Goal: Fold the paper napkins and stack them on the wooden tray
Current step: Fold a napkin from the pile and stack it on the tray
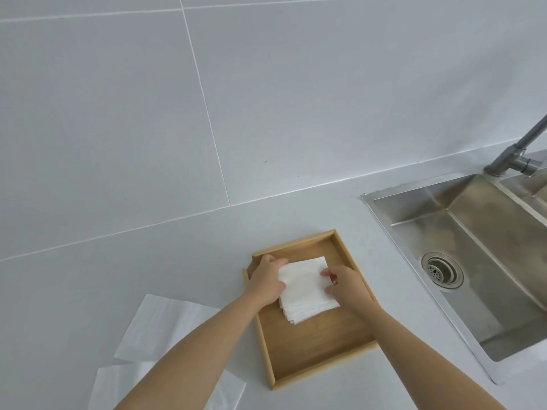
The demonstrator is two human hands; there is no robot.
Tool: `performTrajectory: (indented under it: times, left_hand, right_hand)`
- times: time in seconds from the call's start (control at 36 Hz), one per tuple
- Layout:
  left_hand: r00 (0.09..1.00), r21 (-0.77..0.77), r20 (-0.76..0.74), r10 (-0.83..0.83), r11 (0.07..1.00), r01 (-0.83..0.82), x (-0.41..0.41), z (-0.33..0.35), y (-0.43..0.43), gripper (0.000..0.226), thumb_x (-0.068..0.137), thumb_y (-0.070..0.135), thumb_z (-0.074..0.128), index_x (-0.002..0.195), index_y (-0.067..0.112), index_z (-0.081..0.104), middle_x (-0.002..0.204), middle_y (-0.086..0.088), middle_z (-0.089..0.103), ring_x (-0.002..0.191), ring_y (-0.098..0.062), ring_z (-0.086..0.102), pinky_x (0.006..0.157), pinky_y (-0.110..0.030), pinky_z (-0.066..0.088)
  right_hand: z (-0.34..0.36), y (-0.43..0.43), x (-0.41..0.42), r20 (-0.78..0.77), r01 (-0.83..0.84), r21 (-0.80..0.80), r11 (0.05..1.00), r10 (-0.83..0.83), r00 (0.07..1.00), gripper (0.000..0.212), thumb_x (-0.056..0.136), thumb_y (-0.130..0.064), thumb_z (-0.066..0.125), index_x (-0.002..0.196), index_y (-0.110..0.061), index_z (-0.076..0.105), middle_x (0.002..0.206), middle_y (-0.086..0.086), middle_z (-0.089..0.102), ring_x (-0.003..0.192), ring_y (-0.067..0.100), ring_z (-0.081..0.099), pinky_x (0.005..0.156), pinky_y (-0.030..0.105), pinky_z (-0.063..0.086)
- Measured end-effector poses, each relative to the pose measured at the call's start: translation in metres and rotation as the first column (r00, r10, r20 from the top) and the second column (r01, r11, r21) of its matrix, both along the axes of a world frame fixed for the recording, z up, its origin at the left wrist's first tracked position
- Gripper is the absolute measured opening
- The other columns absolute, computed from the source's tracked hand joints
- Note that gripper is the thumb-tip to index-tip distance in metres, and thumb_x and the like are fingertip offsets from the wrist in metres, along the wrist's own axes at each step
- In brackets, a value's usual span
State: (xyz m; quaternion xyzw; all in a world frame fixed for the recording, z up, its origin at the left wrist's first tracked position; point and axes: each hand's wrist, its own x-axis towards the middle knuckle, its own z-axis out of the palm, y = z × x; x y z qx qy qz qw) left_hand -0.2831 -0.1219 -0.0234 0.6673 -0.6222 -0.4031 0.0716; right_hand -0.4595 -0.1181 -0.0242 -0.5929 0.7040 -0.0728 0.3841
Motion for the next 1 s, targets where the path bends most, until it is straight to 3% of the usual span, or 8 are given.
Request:
performTrajectory:
  times: [0.06, 0.14, 0.19, 0.25, 0.5, 0.67, 0.81, 1.0]
  left_hand:
    - [0.999, -0.022, 0.051, -0.005, 1.0, 0.006, 0.003, 0.001, 0.001, 0.058, 0.087, 0.006, 0.052, 0.14, 0.021, 0.035, 0.138, -0.004, 0.035, 0.124, -0.023, 0.041, 0.105, -0.031, 0.032]
    - [0.993, -0.097, 0.118, 0.003, 0.995, 0.009, 0.035, 0.017, 0.02, 0.059, 0.087, 0.005, 0.052, 0.14, 0.021, 0.033, 0.139, -0.004, 0.032, 0.12, -0.024, 0.047, 0.1, -0.035, 0.04]
    - [0.989, -0.119, 0.148, -0.002, 0.993, 0.02, 0.04, 0.017, 0.019, 0.058, 0.087, 0.001, 0.05, 0.139, 0.021, 0.034, 0.138, -0.005, 0.032, 0.118, -0.024, 0.05, 0.094, -0.035, 0.045]
    - [0.985, -0.161, 0.17, 0.007, 0.987, 0.021, 0.059, 0.027, 0.032, 0.058, 0.086, -0.001, 0.048, 0.138, 0.02, 0.035, 0.137, -0.005, 0.034, 0.118, -0.023, 0.05, 0.091, -0.034, 0.046]
    - [0.984, -0.182, 0.178, 0.026, 0.983, 0.007, 0.089, 0.032, 0.029, 0.052, 0.086, 0.005, 0.052, 0.135, 0.018, 0.041, 0.133, -0.008, 0.04, 0.119, -0.023, 0.049, 0.096, -0.034, 0.045]
    - [0.964, -0.153, 0.184, 0.191, 0.975, -0.164, 0.143, 0.033, 0.055, 0.043, 0.086, 0.011, 0.056, 0.128, 0.015, 0.047, 0.132, -0.009, 0.042, 0.116, -0.024, 0.051, 0.094, -0.035, 0.046]
    - [0.913, -0.096, 0.235, 0.333, 0.943, -0.319, 0.186, 0.028, 0.081, 0.045, 0.085, 0.02, 0.06, 0.128, 0.013, 0.046, 0.132, -0.011, 0.043, 0.116, -0.026, 0.052, 0.092, -0.035, 0.046]
    - [0.82, -0.004, 0.401, 0.408, 0.896, -0.444, 0.221, 0.019, 0.112, 0.049, 0.082, 0.037, 0.06, 0.122, 0.012, 0.046, 0.125, -0.009, 0.048, 0.116, -0.025, 0.051, 0.094, -0.034, 0.042]
  right_hand:
    - [0.003, 0.002, 0.003, -0.085, -0.05, -0.01, 0.999, 0.049, 0.995, 0.042, 0.085, 0.002, 0.052, 0.124, -0.015, 0.054, 0.114, 0.003, 0.05, 0.084, 0.017, 0.052, 0.071, 0.03, 0.051]
    - [0.017, 0.013, 0.032, -0.179, -0.133, -0.036, 0.99, 0.125, 0.976, 0.046, 0.086, 0.004, 0.046, 0.126, -0.018, 0.05, 0.128, 0.005, 0.042, 0.097, 0.019, 0.051, 0.066, 0.026, 0.047]
    - [0.023, 0.012, 0.035, -0.252, -0.146, -0.041, 0.989, 0.131, 0.959, 0.049, 0.086, 0.004, 0.042, 0.129, -0.019, 0.048, 0.132, 0.005, 0.038, 0.12, 0.022, 0.041, 0.082, 0.025, 0.045]
    - [0.033, 0.019, 0.052, -0.308, -0.199, -0.065, 0.978, 0.17, 0.936, 0.051, 0.087, 0.003, 0.04, 0.132, -0.02, 0.044, 0.136, 0.006, 0.035, 0.128, 0.025, 0.031, 0.1, 0.028, 0.04]
    - [0.05, 0.011, 0.074, -0.276, -0.257, -0.14, 0.956, 0.212, 0.938, 0.057, 0.082, 0.007, 0.038, 0.132, -0.02, 0.045, 0.132, 0.008, 0.039, 0.125, 0.027, 0.031, 0.098, 0.031, 0.038]
    - [0.051, 0.021, 0.121, -0.172, -0.341, -0.116, 0.933, 0.319, 0.932, 0.046, 0.083, 0.001, 0.041, 0.125, -0.016, 0.048, 0.128, 0.009, 0.042, 0.125, 0.03, 0.033, 0.102, 0.035, 0.038]
    - [0.048, 0.026, 0.157, -0.106, -0.412, -0.082, 0.907, 0.403, 0.909, 0.048, 0.084, -0.004, 0.052, 0.129, -0.019, 0.046, 0.133, 0.008, 0.043, 0.13, 0.026, 0.033, 0.097, 0.028, 0.032]
    - [0.043, 0.026, 0.213, -0.054, -0.523, -0.042, 0.851, 0.521, 0.852, 0.045, 0.086, -0.013, 0.057, 0.129, -0.016, 0.046, 0.129, 0.011, 0.05, 0.123, 0.025, 0.042, 0.098, 0.031, 0.037]
